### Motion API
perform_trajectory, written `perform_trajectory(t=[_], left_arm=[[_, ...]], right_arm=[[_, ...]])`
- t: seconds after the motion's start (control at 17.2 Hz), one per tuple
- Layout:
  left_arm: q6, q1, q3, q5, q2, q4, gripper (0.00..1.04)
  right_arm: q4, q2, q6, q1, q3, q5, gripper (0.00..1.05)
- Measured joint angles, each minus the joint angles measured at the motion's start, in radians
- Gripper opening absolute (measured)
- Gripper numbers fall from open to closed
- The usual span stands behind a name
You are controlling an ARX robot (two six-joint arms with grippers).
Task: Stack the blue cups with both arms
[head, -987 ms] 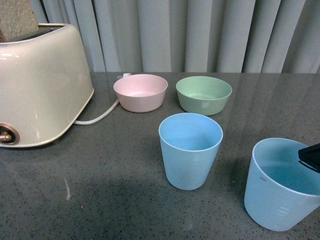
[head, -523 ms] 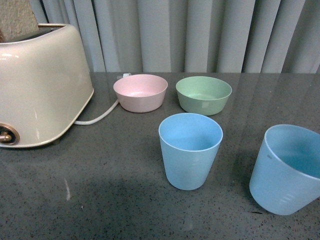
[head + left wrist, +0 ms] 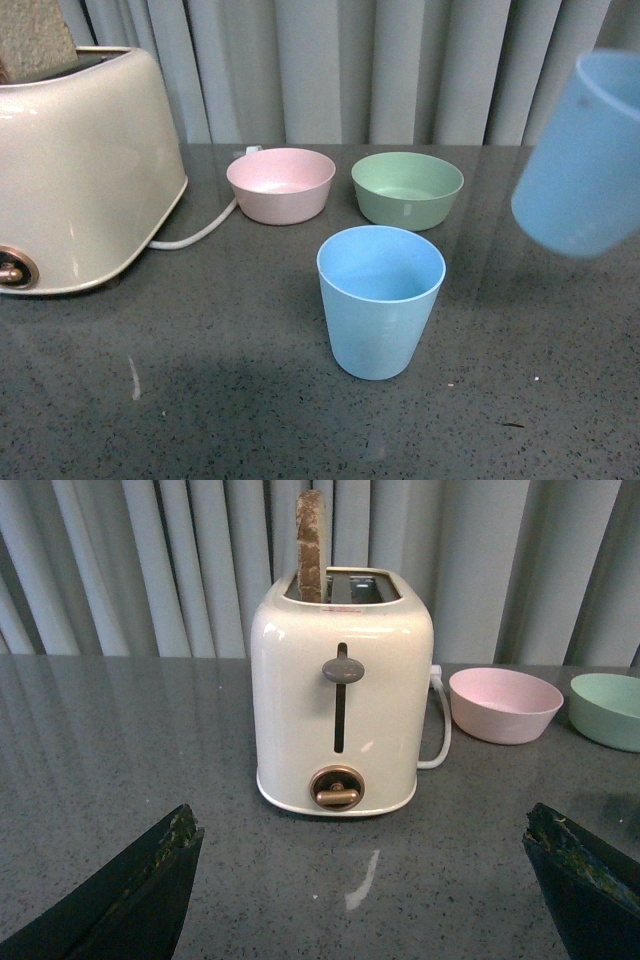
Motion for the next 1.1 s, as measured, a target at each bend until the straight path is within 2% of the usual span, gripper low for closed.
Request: perform_trajectory(t=[0.17, 0.23, 0.29, 0.35, 0.46, 1.1], left_arm=[[0.000, 0.000, 0.000, 0.000, 0.000, 0.000, 0.98], [0.000, 0.000, 0.000, 0.000, 0.000, 0.000, 0.98], [0.000, 0.000, 0.000, 0.000, 0.000, 0.000, 0.98], [0.000, 0.000, 0.000, 0.000, 0.000, 0.000, 0.98], [0.000, 0.000, 0.000, 0.000, 0.000, 0.000, 0.98], [0.000, 0.000, 0.000, 0.000, 0.000, 0.000, 0.98]], right_arm=[[0.001, 0.014, 0.000, 0.085, 0.100, -0.028, 0.02], [-0.004, 0.098, -0.008, 0.174, 0.140, -0.037, 0.02], [-0.007, 0.162, -0.024, 0.219, 0.142, -0.032, 0.02], [-0.007, 0.210, -0.047, 0.225, 0.146, 0.000, 0.02], [-0.008, 0.233, -0.048, 0.256, 0.146, -0.003, 0.02], [-0.002, 0.270, -0.048, 0.264, 0.145, 0.033, 0.02]])
